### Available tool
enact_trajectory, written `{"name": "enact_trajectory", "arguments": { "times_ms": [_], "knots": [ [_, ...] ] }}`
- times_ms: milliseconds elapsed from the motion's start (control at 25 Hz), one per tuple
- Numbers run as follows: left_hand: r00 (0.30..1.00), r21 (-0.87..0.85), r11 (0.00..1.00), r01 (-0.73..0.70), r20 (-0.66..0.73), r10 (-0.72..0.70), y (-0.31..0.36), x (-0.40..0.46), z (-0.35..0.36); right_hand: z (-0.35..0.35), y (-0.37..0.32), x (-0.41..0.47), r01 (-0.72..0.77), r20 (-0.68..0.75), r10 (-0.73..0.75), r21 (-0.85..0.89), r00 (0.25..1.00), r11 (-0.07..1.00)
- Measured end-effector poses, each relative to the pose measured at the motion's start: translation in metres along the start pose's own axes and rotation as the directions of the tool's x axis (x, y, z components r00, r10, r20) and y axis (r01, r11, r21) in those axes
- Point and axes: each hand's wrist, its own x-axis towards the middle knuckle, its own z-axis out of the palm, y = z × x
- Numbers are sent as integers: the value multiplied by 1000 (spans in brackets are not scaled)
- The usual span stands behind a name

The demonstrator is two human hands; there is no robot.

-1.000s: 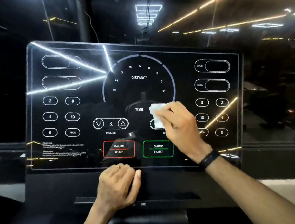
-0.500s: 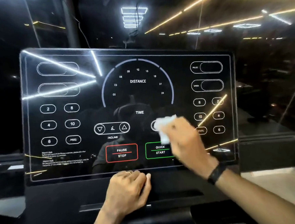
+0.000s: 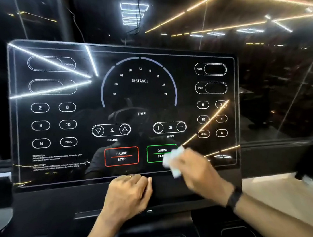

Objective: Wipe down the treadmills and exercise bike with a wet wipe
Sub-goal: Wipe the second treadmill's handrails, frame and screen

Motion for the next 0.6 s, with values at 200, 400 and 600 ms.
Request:
{"name": "enact_trajectory", "arguments": {
  "times_ms": [200,400,600],
  "knots": [
    [1000,-18,1000,-8,-9,8,2,1,0,-42,61,15,22,-45,-24,-62,999,998],
    [1000,-1,1000,-11,7,11,2,0,0,-21,38,4,-288,-230,283,10,931,957],
    [999,-68,997,-42,13,43,8,8,6,-39,53,-34,99,66,-95,-60,993,993]
  ]
}}
